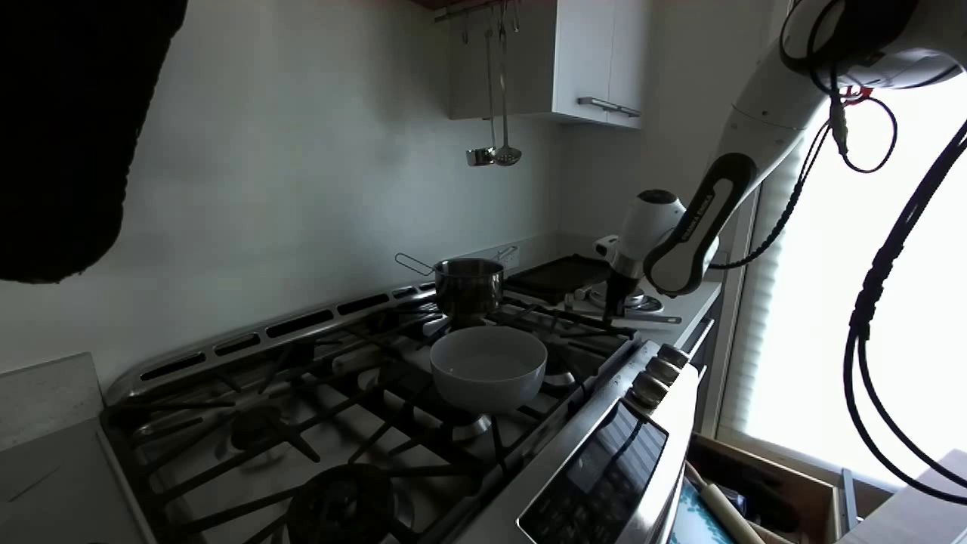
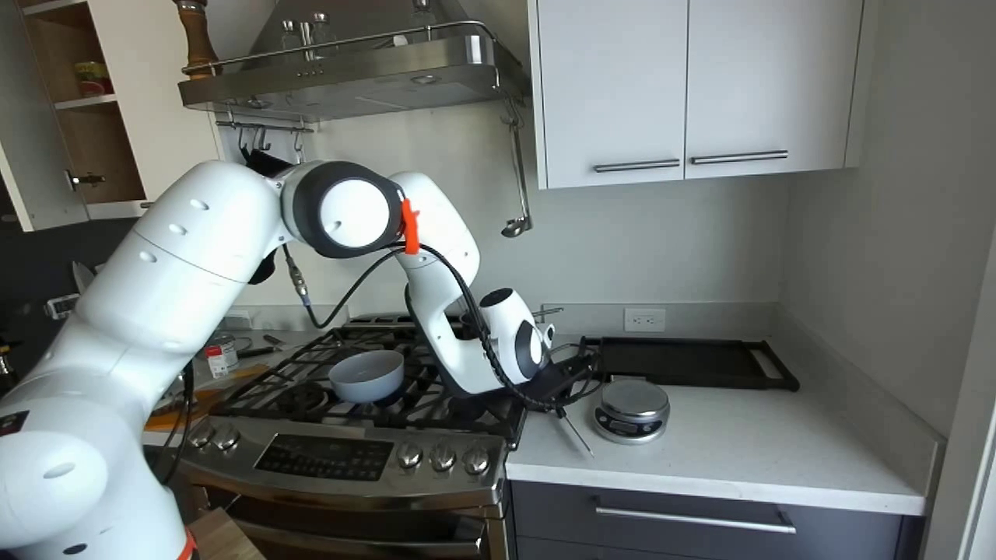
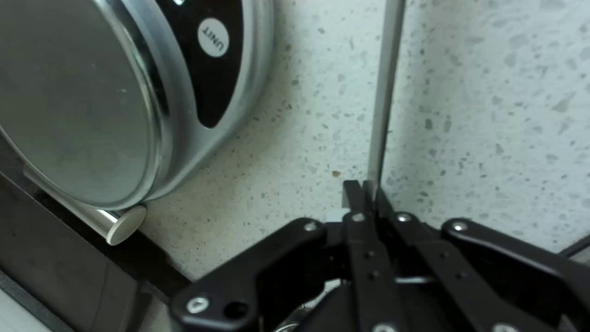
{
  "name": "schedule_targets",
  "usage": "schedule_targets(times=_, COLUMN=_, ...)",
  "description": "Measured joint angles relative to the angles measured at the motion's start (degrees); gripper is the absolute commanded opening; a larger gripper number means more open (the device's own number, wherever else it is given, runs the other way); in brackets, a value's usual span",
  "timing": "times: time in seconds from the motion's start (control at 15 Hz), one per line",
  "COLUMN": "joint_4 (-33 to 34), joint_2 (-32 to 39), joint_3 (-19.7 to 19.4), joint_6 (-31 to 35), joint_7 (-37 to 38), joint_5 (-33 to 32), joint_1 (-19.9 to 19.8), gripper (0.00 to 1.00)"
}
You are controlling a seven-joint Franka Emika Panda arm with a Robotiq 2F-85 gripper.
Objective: Put the grey bowl on the stove, then remove the serve spoon from the bowl
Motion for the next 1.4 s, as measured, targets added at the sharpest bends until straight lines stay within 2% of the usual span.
schedule_targets(times=0.47, joint_4=0.51, joint_2=0.53, joint_3=1.69, joint_6=-0.01, joint_7=-2.49, joint_5=-0.01, joint_1=-1.79, gripper=0.01)
schedule_targets(times=0.8, joint_4=1.17, joint_2=0.52, joint_3=-1.92, joint_6=-0.02, joint_7=-4.15, joint_5=-0.01, joint_1=1.92, gripper=0.02)
schedule_targets(times=0.87, joint_4=1.27, joint_2=0.52, joint_3=-2.66, joint_6=-0.02, joint_7=-4.36, joint_5=-0.01, joint_1=2.68, gripper=0.04)
schedule_targets(times=0.93, joint_4=1.35, joint_2=0.51, joint_3=-3.32, joint_6=-0.03, joint_7=-4.62, joint_5=-0.01, joint_1=3.38, gripper=0.11)
schedule_targets(times=1.07, joint_4=1.49, joint_2=0.51, joint_3=-4.52, joint_6=-0.04, joint_7=-4.92, joint_5=-0.04, joint_1=4.64, gripper=0.17)
schedule_targets(times=1.13, joint_4=1.62, joint_2=0.52, joint_3=-5.07, joint_6=-0.05, joint_7=-5.03, joint_5=-0.06, joint_1=5.22, gripper=0.13)
schedule_targets(times=1.4, joint_4=1.92, joint_2=0.52, joint_3=-6.65, joint_6=-0.06, joint_7=-5.26, joint_5=-0.07, joint_1=6.86, gripper=0.14)
